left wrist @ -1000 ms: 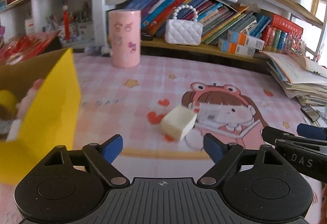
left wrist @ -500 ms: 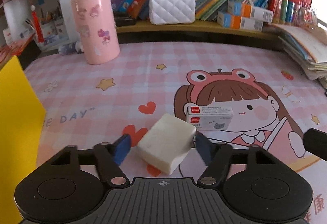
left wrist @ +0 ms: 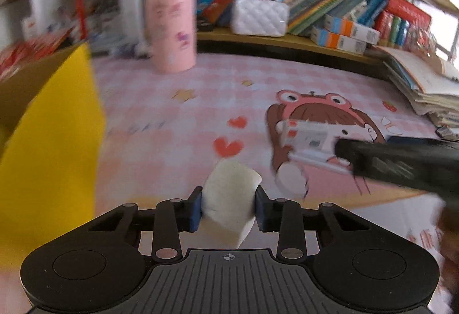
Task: Organize objects
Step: 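Grasp the white charger with the left tool while the right tool grasps the small white-red box, then carry the charger with the left tool while the right tool carries the small box into the yellow box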
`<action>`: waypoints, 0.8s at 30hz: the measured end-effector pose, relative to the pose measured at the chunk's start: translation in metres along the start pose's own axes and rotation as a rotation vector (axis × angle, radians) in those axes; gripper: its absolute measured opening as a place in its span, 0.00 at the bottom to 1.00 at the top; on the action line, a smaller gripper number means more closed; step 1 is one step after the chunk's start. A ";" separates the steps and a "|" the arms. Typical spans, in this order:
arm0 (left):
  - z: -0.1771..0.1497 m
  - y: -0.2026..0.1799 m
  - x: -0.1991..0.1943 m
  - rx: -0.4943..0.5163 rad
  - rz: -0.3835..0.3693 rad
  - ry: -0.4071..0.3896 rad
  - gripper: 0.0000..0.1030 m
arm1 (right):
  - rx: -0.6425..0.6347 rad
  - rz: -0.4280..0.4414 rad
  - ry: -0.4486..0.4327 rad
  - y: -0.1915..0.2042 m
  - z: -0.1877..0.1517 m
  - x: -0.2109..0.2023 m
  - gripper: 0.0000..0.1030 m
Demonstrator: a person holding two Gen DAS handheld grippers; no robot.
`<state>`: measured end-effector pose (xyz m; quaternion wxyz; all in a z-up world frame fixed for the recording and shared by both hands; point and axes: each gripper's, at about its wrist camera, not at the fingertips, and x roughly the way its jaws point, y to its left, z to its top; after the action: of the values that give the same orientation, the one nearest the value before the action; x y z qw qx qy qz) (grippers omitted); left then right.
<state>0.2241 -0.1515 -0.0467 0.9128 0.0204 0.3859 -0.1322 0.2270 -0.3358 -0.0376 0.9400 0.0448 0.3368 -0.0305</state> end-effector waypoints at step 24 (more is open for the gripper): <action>-0.046 0.060 -0.083 -0.154 0.064 -0.053 0.33 | -0.023 0.049 -0.002 0.032 0.005 0.024 0.51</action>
<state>0.1518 -0.0686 -0.0234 0.9254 -0.0410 0.3695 -0.0733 0.2514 -0.3057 -0.0469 0.9412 0.0421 0.3351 -0.0038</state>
